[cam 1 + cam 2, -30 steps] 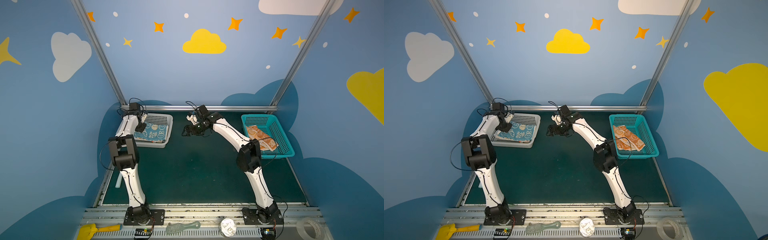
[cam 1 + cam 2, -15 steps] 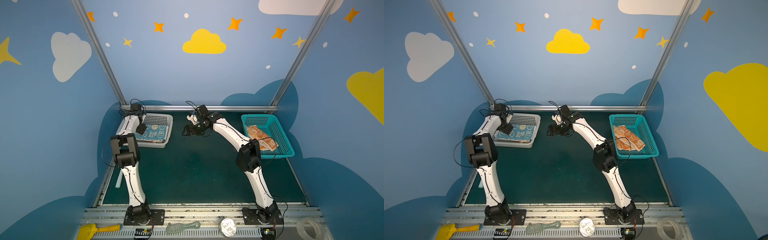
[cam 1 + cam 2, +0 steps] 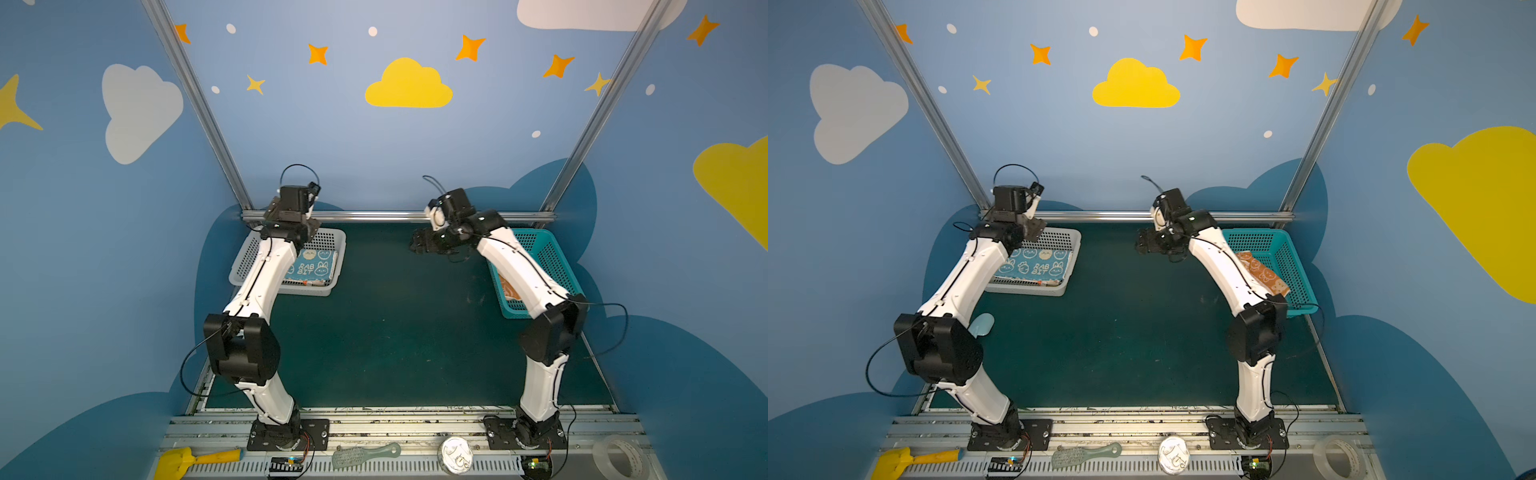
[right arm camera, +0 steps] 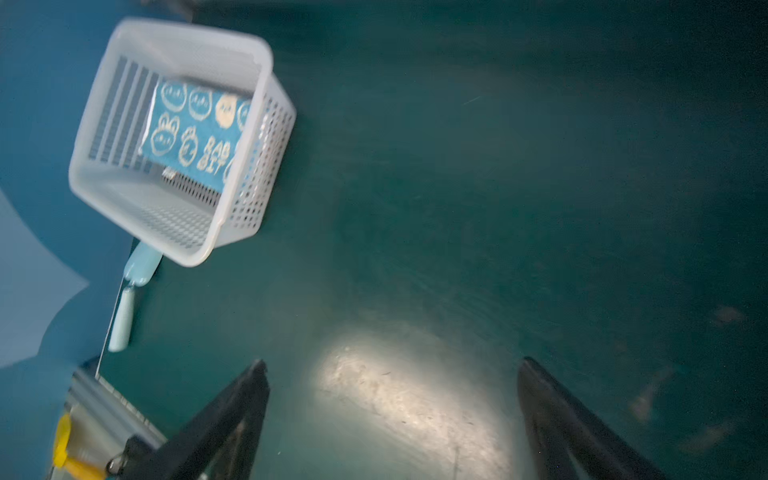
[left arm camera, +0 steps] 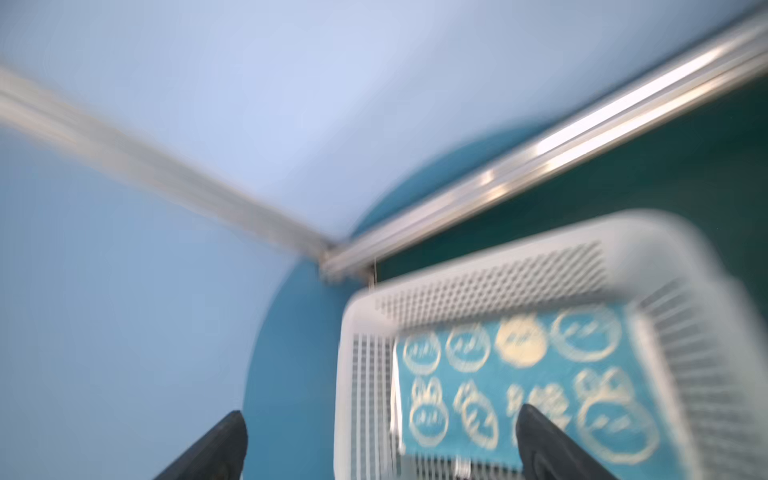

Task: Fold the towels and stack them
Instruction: 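Raise the left gripper from the basket while the right gripper reaches into the teal basket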

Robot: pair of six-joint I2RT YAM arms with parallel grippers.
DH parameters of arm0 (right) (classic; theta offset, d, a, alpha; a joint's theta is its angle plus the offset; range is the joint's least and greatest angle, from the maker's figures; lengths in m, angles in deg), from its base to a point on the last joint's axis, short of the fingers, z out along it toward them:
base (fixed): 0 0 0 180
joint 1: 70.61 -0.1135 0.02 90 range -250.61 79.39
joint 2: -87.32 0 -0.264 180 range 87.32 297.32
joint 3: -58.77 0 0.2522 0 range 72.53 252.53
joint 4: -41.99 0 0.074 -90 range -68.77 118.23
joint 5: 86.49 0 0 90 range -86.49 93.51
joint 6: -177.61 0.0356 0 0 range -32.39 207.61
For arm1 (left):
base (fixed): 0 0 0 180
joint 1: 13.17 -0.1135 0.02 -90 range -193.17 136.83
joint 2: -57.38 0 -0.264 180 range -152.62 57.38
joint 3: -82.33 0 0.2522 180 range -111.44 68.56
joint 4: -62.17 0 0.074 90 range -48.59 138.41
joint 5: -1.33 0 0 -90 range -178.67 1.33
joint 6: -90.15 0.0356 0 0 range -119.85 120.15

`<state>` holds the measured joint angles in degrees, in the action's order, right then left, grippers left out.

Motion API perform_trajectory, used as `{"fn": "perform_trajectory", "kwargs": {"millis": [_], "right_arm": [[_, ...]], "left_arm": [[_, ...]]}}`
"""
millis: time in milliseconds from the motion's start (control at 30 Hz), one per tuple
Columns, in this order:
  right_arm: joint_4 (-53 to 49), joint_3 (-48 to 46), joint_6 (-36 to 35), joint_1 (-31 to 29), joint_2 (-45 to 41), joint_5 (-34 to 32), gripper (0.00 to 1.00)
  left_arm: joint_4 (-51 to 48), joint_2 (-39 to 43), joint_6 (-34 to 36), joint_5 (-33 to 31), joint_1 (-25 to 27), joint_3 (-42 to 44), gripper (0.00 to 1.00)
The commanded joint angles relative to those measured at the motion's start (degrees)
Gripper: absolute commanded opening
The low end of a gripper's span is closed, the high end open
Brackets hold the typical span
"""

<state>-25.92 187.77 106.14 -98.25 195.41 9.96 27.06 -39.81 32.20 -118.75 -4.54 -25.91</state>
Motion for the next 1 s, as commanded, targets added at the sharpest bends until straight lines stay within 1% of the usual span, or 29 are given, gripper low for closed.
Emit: {"fn": "perform_trajectory", "kwargs": {"millis": [0, 33, 67, 133, 233, 367, 433, 500, 567, 633, 733, 833, 967], "right_arm": [[-0.2, -7.6, 3.0, 6.5, -5.5, -9.1, 0.93], [1.0, -10.3, 4.1, 9.0, -7.1, -9.7, 0.93], [2.5, -12.9, 4.6, 10.9, -8.4, -9.8, 0.94], [5.5, -17.8, 6.3, 15.4, -10.4, -10.1, 0.93], [7.6, -22.5, 8.2, 21.1, -11.2, -10.2, 0.93], [9.3, -25.9, 9.2, 27.3, -8.6, -8.8, 0.94], [9.1, -25.9, 9.0, 29.7, -5.9, -7.7, 0.94], [8.2, -24.6, 9.2, 31.8, -2.5, -6.0, 0.94], [4.7, -21.4, 10.7, 34.1, 1.8, -3.6, 0.94], [-0.5, -15.7, 10.5, 36.2, 7.3, -0.5, 0.93], [-2.2, -11.6, 10.7, 38.3, 13.2, 3.1, 0.93], [-3.1, -8.5, 10.3, 38.6, 17.0, 4.6, 0.94], [-4.3, -4.6, 9.7, 38.0, 21.8, 6.4, 0.93]], "left_arm": [[14.8, -0.1, 7.1, -3.0, 9.4, 5.9, 1.0], [17.0, -0.6, 7.8, -3.5, 12.4, 6.4, 1.0], [17.3, -1.2, 7.4, -3.5, 14.5, 6.0, 1.0], [15.5, -3.5, 6.2, -2.5, 19.3, 3.5, 1.0], [15.6, -7.4, 5.6, -1.5, 25.6, 1.1, 1.0], [19.0, -12.8, 7.3, -2.2, 33.2, -1.3, 1.0], [19.0, -16.0, 8.1, -3.2, 36.8, -3.4, 1.0], [19.6, -18.1, 8.0, -3.8, 39.3, -4.9, 1.0], [20.3, -19.6, 7.7, -3.5, 41.0, -5.6, 1.0], [19.9, -20.9, 7.4, -2.8, 42.2, -6.5, 1.0], [20.6, -23.1, 7.3, -3.1, 43.5, -7.6, 1.0], [20.9, -24.3, 8.4, -2.2, 44.4, -7.6, 1.0], [21.1, -25.6, 7.5, -2.1, 44.6, -8.3, 1.0]]}}
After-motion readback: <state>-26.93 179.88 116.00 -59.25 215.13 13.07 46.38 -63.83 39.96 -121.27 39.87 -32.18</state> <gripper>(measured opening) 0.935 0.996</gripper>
